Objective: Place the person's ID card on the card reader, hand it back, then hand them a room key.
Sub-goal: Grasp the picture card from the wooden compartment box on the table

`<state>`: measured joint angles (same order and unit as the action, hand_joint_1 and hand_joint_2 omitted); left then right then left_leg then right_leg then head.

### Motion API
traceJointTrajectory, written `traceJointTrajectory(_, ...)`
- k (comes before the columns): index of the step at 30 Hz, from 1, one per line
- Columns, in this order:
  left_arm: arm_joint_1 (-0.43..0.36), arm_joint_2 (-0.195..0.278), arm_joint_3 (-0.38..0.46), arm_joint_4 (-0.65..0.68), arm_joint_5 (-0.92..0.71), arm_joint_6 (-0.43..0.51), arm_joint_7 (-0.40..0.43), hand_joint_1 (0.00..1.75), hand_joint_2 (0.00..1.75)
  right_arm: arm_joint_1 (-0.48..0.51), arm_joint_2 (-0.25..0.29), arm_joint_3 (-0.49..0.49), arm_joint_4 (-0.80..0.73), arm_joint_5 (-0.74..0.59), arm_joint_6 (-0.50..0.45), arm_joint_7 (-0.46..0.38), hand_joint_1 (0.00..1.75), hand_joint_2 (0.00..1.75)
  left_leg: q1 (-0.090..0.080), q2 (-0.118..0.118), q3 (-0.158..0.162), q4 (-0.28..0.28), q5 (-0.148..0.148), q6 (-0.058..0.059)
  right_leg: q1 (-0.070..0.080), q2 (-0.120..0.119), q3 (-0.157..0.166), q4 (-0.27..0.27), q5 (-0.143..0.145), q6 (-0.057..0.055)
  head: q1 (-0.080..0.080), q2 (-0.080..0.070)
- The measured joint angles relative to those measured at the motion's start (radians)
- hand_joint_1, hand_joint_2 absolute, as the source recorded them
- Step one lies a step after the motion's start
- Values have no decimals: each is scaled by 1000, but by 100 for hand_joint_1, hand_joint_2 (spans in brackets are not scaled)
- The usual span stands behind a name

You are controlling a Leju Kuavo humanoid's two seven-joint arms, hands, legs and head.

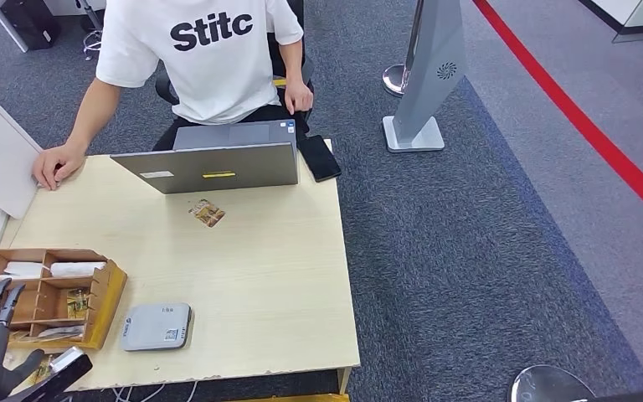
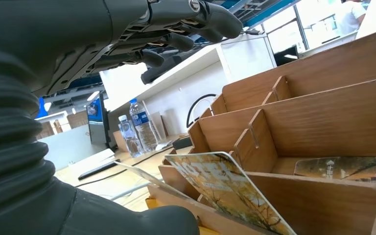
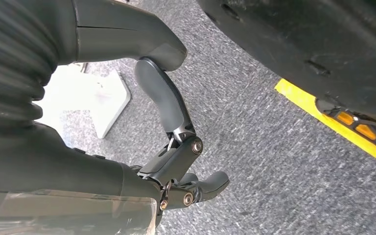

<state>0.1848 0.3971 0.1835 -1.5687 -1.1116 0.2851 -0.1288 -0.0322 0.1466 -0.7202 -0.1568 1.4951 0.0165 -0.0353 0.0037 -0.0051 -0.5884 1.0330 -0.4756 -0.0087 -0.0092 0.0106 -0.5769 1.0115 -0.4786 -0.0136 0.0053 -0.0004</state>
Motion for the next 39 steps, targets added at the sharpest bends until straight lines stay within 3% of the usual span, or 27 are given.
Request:
traceJointTrajectory(10, -12, 1, -3, 21, 42, -54, -17, 0, 175, -1, 2, 1, 0, 0, -6, -13, 0, 175, 0, 0, 0, 0, 0, 0, 0, 0, 0, 0, 0, 0, 0, 0)
traceJointTrajectory(39, 0, 0, -4, 23, 51, -58, -18, 0, 175, -1, -3, 2, 0, -2, 1, -28, 0, 175, 0, 0, 0, 0, 0, 0, 0, 0, 0, 0, 0, 0, 0, 0)
